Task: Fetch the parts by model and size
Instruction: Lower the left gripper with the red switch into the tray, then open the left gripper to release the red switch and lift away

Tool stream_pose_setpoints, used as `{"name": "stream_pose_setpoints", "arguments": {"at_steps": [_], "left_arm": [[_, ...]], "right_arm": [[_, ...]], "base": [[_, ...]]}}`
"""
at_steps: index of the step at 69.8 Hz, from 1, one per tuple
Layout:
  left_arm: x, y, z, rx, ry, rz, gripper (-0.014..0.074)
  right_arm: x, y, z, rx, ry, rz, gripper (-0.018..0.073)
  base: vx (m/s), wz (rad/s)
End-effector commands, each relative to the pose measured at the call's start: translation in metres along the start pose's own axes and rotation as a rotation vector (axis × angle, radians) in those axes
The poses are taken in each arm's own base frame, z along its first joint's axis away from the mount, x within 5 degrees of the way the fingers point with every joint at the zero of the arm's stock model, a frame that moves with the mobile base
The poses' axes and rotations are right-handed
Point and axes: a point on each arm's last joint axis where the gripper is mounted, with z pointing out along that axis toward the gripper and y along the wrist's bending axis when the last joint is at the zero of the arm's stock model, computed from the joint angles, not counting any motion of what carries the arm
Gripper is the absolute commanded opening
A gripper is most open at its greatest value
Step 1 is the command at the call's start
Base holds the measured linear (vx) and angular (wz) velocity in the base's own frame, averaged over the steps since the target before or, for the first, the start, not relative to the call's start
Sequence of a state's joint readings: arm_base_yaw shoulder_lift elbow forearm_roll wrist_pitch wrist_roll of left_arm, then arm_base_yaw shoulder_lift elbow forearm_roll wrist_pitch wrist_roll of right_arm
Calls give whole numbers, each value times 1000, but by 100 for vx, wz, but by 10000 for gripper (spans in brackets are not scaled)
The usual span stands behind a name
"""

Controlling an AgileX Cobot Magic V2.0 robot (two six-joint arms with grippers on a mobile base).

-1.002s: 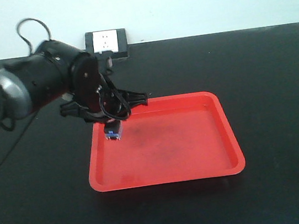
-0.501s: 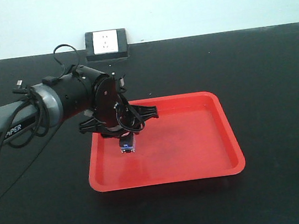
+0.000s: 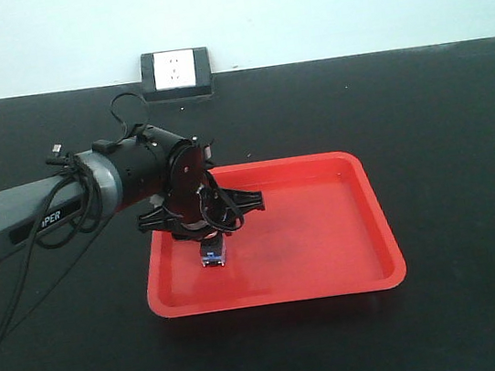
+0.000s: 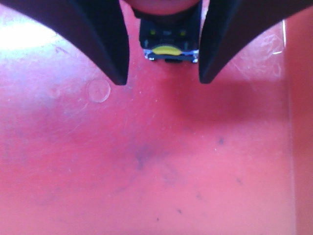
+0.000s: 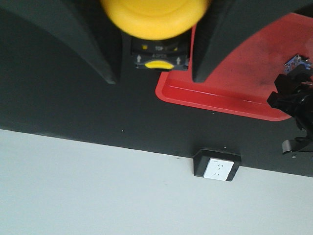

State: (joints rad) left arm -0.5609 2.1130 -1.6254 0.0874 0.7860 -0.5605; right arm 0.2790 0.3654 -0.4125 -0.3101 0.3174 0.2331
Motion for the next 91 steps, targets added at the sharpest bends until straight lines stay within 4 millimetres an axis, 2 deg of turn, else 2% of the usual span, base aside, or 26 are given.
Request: {"name": "stream_pose_setpoints", "arguments": {"at_steps": [1, 13, 21, 32, 41, 56, 79, 91], "left_arm": [[-13, -7, -28, 43, -100, 11, 69], [-13, -6, -29, 41, -96, 20, 213], [-13, -6, -30, 39, -94, 25, 369], [-14, -6, -40, 43, -104, 24, 563], [-16, -6, -52, 53, -128, 25, 652], [-21, -2, -83, 36, -199, 59, 662], [-25, 22, -172, -113, -399, 212, 578], [-19, 39, -207, -205, -439, 239, 519]], "right_arm": [[-15, 1, -2, -13, -93, -5, -9], [-15, 1, -2, -13, -93, -5, -9], [-15, 1, -2, -13, -92, -5, -9], [-14, 1, -2, -11, -85, -5, -9], [-14, 1, -2, -12, -85, -2, -9], [-14, 1, -2, -12, -85, -2, -9], [-11, 0, -2, -3, -47, -1, -9], [-10, -1, -2, 0, -35, -1, -9]], "base": [[0, 0], [0, 0], [0, 0], [0, 0], [0, 0], [0, 0], [0, 0], [0, 0]]}}
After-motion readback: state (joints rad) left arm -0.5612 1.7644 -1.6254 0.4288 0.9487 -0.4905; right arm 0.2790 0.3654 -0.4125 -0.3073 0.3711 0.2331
